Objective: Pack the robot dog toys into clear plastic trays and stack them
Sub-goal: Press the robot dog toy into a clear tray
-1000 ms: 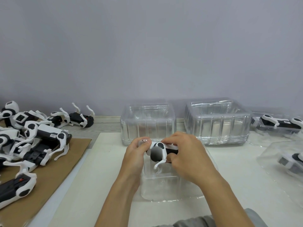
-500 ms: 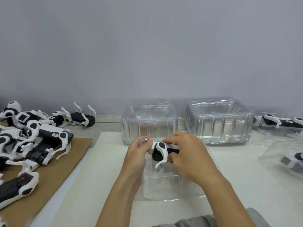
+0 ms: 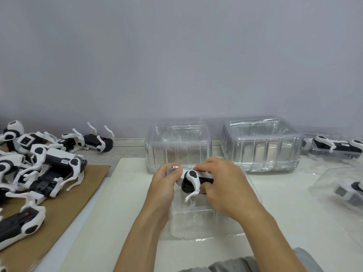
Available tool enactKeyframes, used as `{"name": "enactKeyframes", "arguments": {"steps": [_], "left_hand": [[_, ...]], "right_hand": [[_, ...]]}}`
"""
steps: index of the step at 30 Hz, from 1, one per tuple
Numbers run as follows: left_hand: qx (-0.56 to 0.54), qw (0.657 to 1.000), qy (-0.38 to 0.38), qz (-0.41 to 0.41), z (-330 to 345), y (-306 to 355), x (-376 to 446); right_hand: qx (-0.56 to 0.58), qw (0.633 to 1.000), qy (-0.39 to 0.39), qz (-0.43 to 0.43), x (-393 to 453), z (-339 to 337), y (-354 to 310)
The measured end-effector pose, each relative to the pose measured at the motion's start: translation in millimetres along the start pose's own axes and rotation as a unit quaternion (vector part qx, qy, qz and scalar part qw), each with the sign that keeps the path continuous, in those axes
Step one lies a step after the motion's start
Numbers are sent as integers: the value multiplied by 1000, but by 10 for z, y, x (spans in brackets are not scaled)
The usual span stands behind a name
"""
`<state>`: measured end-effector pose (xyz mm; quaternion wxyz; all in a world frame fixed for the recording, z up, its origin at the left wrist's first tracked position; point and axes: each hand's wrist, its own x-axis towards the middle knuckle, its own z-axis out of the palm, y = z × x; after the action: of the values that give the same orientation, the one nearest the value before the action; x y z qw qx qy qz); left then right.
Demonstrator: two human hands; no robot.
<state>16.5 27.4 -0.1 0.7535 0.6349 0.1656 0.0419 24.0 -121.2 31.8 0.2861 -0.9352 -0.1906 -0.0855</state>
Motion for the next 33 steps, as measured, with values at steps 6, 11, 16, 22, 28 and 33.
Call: {"name": "enactKeyframes", "arguments": {"steps": [6,11,16,22,28,33], "left_hand": [[8,1000,5,6,-2,-15,14],[8,1000,4,1,-11,-10,8],[33,999,11,16,-1,-6,3],[61,997,22,34,2,-8,-10],[76,996,29,27,8,30,-35],[71,997,30,20,7,38,-43]], "right_hand": [[-6,1000,-2,3,-6,5,-6],[-3,1000,-3,2,-8,-2,-5],[-14,1000,-3,4,-7,5,-18],[-19,1000,-14,4,-9,18,-21],[-20,998,-52,11,-3,8,-4],[62,996,-59,7,13,-31,27]]}}
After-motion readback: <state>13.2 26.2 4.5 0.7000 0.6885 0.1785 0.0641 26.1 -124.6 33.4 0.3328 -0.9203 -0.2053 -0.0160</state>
